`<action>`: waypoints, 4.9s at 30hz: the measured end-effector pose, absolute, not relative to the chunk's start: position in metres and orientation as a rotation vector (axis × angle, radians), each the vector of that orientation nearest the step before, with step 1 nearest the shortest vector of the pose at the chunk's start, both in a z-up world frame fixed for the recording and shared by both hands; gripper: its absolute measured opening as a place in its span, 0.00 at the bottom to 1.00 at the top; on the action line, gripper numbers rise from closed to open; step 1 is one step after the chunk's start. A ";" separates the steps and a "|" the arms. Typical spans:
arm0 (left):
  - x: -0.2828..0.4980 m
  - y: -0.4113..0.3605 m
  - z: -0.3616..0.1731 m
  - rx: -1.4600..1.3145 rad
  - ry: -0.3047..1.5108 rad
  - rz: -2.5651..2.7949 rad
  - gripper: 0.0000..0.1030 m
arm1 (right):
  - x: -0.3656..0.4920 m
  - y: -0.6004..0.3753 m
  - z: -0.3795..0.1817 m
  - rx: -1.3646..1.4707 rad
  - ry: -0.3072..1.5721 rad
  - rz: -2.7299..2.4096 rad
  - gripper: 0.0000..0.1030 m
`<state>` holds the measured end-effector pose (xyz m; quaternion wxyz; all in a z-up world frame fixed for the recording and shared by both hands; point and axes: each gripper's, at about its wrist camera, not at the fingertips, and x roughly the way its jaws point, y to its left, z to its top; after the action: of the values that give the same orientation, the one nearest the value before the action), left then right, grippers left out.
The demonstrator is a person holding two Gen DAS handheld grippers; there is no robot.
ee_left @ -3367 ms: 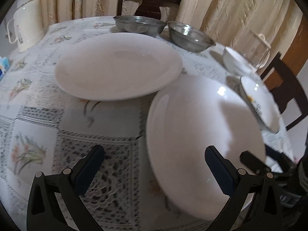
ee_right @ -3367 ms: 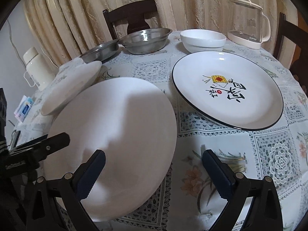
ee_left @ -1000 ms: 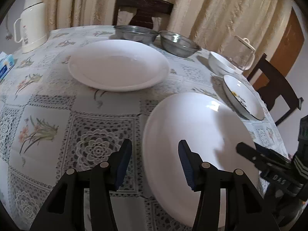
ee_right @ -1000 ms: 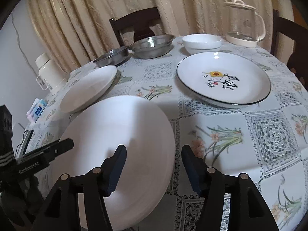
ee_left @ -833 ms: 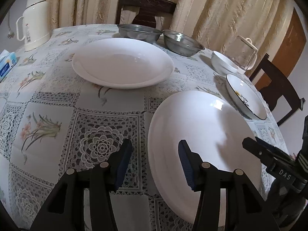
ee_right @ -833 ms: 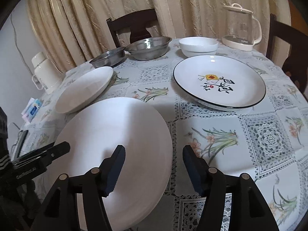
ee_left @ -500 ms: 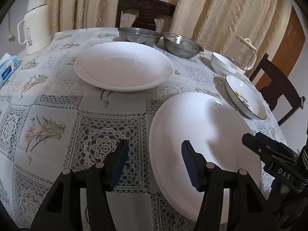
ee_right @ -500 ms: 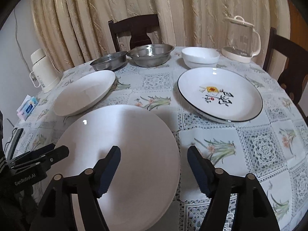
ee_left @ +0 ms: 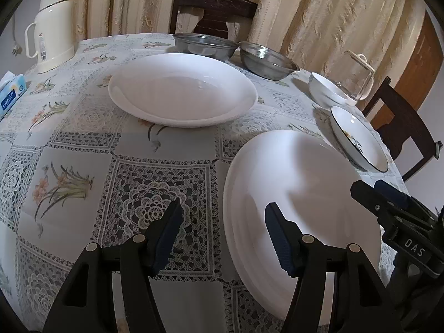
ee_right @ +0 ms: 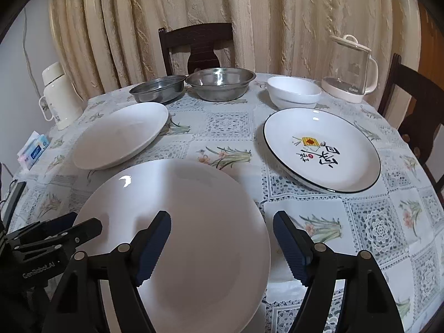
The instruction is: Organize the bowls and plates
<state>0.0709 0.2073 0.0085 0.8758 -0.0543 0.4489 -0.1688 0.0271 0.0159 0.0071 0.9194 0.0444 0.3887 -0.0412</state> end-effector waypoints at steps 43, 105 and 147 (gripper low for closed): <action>0.154 0.301 0.022 -0.353 0.879 -0.266 0.62 | 0.104 0.057 0.010 0.067 0.916 0.038 0.81; 0.258 0.339 -0.004 -0.587 0.958 -0.472 0.65 | 0.226 0.070 -0.018 0.307 1.073 0.316 0.46; 0.150 0.269 0.053 -0.292 0.866 -0.534 0.44 | 0.091 0.003 0.029 0.277 0.846 0.319 0.38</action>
<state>0.1496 0.2691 0.0531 0.8631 -0.1394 0.4133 -0.2546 0.0912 0.0033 0.0288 0.8904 0.1336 0.4073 0.1535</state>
